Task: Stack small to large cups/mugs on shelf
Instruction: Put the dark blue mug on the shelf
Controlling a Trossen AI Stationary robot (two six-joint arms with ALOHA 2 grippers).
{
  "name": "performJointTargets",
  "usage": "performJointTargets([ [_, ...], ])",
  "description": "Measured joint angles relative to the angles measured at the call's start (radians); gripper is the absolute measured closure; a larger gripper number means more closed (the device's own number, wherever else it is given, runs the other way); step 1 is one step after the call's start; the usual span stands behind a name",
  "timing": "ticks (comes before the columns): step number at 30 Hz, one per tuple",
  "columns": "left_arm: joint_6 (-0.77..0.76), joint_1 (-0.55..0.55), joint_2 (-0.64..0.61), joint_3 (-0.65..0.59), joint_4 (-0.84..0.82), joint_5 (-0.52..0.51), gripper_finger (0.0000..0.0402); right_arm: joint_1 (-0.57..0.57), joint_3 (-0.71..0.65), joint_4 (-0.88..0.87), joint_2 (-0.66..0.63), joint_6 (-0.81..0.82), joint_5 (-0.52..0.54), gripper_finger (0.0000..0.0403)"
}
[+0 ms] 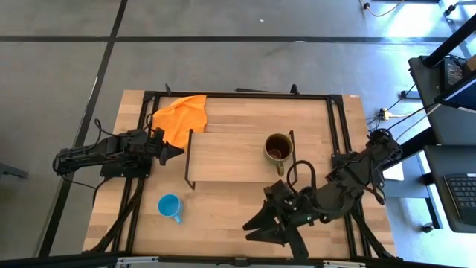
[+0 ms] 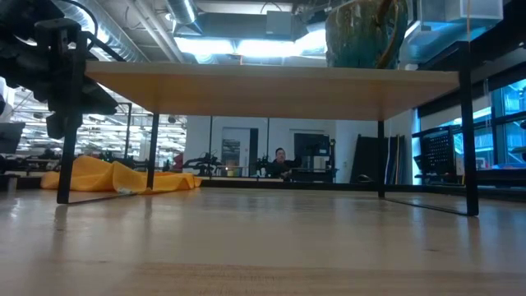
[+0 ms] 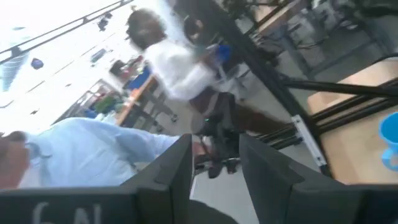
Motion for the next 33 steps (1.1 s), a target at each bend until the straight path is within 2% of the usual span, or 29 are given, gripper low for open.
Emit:
performJointTargets([
  [12,0.018,0.0,0.0,0.0,-0.001,0.0,0.036,-0.026,-0.011,0.043,0.005,0.031,-0.215,0.0267],
  [16,0.023,0.0,0.0,0.0,-0.007,0.0,0.036,-0.015,-0.011,0.038,0.022,0.079,-0.249,0.0267],
  [25,0.026,0.0,0.0,0.001,-0.011,0.0,0.036,0.038,-0.013,-0.045,0.069,0.313,-0.26,0.0267],
  [33,0.026,0.0,0.0,0.001,-0.02,0.0,0.036,0.129,-0.011,-0.041,0.105,0.564,-0.138,0.0267],
])
